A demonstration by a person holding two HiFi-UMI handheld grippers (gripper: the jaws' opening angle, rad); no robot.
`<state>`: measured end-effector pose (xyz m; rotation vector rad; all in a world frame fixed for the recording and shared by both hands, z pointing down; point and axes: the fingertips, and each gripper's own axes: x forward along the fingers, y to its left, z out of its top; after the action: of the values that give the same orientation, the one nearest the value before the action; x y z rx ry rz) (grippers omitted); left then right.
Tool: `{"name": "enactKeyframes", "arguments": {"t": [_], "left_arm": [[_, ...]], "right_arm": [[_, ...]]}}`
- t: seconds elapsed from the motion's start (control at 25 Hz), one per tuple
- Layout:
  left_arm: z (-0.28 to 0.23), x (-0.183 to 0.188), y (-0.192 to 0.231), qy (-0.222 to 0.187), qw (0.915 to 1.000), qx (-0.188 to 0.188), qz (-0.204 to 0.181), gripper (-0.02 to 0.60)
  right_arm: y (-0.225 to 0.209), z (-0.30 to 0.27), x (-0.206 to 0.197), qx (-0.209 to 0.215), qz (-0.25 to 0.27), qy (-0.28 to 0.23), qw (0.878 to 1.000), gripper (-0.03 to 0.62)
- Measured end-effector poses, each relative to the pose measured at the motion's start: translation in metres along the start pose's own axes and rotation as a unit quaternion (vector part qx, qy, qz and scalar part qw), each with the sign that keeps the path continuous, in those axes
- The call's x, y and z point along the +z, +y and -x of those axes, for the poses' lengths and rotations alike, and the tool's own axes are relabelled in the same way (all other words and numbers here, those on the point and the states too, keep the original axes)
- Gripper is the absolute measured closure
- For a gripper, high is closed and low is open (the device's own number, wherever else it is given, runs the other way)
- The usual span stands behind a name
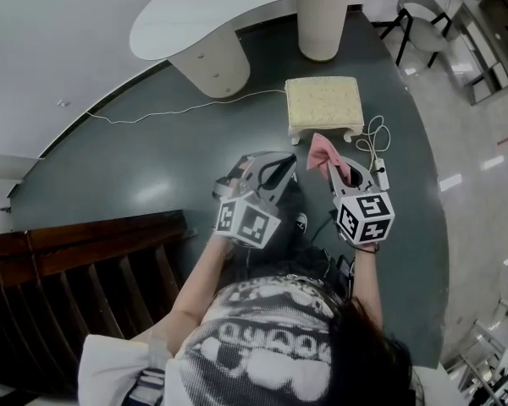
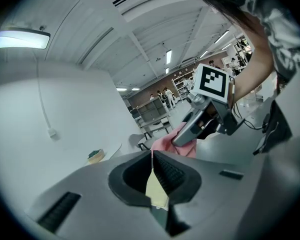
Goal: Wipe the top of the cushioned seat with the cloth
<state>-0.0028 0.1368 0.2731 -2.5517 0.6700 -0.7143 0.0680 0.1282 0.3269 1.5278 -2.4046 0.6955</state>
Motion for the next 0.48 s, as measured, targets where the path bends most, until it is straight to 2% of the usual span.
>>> {"name": "enactKeyframes", "arguments": {"t": [0.28,0.48], "left_arm": [[-0.036,-0.018,0.036,-0.007,0.9999,-0.002,0.007,0.571],[-0.065,-0.036,0.075,-0.002,1.0,-0.002,-0.009,0.571]], "right_arm": [[-0.026,-0.042,0.015,-0.007,0.002,0.016,1.0,0.583],[-0.044,-0.089,0.029,0.003,0.006,0.039,0.999,0.583]]}}
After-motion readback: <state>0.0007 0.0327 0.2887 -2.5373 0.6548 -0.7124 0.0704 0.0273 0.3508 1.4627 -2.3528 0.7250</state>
